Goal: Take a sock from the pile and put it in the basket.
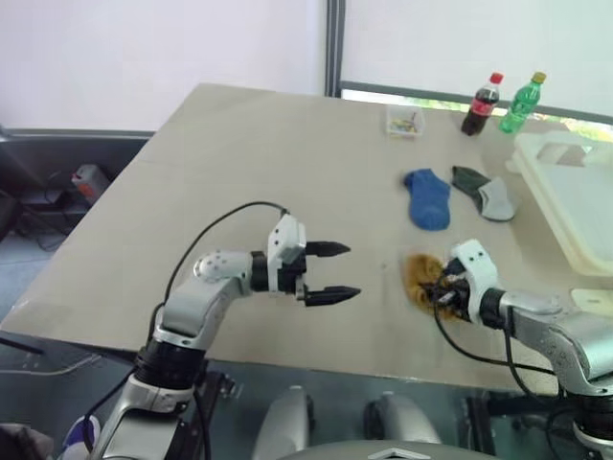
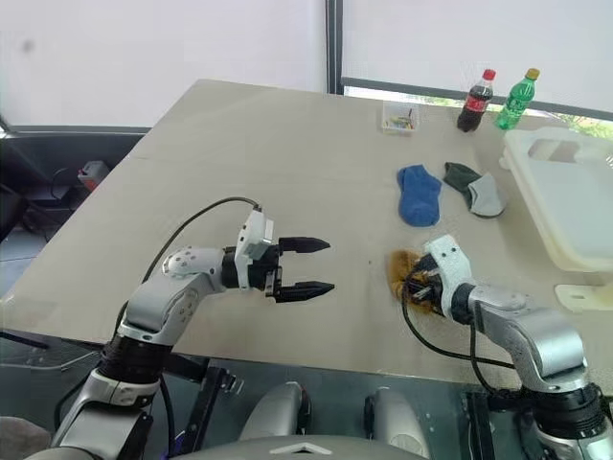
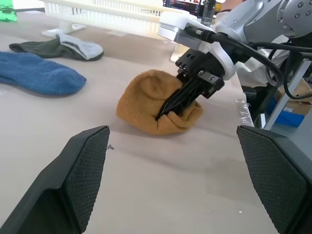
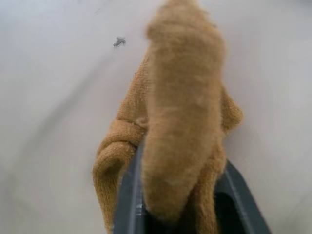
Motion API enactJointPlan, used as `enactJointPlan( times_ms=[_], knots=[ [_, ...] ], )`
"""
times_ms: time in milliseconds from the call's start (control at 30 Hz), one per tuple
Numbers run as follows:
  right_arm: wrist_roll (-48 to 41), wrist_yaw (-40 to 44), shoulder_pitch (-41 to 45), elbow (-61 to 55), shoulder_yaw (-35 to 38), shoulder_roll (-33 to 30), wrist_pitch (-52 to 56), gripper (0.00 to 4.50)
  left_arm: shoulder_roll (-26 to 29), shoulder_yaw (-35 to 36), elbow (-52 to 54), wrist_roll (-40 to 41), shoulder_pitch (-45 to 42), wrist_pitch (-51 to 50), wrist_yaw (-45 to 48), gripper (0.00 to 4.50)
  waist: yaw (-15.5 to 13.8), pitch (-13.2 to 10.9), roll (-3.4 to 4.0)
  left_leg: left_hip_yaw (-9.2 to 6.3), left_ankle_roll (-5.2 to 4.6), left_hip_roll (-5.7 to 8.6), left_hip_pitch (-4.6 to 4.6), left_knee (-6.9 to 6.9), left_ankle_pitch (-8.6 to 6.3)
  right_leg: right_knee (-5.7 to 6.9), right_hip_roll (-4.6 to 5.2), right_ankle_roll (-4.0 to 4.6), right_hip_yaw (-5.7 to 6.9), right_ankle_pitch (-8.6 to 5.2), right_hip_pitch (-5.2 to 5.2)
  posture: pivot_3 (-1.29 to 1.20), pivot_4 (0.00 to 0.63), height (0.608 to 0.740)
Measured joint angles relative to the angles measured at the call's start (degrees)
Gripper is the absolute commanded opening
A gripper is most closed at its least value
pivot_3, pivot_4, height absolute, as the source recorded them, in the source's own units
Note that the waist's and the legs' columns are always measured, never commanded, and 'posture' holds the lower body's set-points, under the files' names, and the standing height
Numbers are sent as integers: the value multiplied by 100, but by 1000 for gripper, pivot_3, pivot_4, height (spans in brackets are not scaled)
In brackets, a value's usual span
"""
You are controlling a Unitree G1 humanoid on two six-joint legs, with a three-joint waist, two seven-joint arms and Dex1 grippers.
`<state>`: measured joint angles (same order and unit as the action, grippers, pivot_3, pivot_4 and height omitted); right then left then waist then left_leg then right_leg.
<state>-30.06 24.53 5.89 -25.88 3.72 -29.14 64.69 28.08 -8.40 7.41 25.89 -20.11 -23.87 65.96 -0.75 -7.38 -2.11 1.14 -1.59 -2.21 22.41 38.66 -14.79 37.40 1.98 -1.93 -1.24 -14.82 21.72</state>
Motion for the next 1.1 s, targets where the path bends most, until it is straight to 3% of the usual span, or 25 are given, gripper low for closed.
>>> enactJointPlan(
  times_ms=[133,233,367,500,733,933,1100],
  knots=[
    [-611,-146,394,358,973,644,49,13,-309,104,19,276,-241,-220,-270,4500,43,-58,72,24,-2,6,53,0,2,35,-10,-13,-9,17,69,0,150,740],
    [-1109,-440,1372,582,1857,842,-14,13,-561,119,32,403,-443,-357,-462,4500,103,-116,138,34,-3,12,101,0,3,56,-56,-22,-25,21,133,0,150,740],
    [-1120,-1030,2844,1334,2585,648,-531,13,-1113,110,-36,485,-915,-410,-791,4500,91,-119,138,29,-2,15,154,-1,4,56,-68,-24,-21,24,180,0,150,740],
    [-177,-1785,4192,3498,2671,-178,-1574,13,-1669,128,-270,478,-1352,-392,-1277,4500,72,-125,141,54,-3,43,156,-29,3,40,-50,-31,-36,20,190,0,150,740],
    [1340,-1860,5795,7722,2007,-1664,-3277,13,-1738,118,-343,454,-1286,-327,-1520,4500,154,-131,149,129,-4,44,151,-65,3,18,-44,-40,-83,13,210,0,150,740],
    [1794,-1468,6076,9361,1681,-1816,-3540,13,-1737,118,-267,465,-1093,-327,-1681,4500,178,-133,148,157,-10,39,136,-58,-1,34,-51,-42,-115,14,213,0,150,740],
    [1846,-1400,5962,9916,1730,-1698,-3750,2263,-1778,119,-26,588,-1041,-272,-1584,4500,146,-134,150,158,-6,39,140,-41,1,40,-52,-48,-115,18,212,0,150,740]
  ],
)
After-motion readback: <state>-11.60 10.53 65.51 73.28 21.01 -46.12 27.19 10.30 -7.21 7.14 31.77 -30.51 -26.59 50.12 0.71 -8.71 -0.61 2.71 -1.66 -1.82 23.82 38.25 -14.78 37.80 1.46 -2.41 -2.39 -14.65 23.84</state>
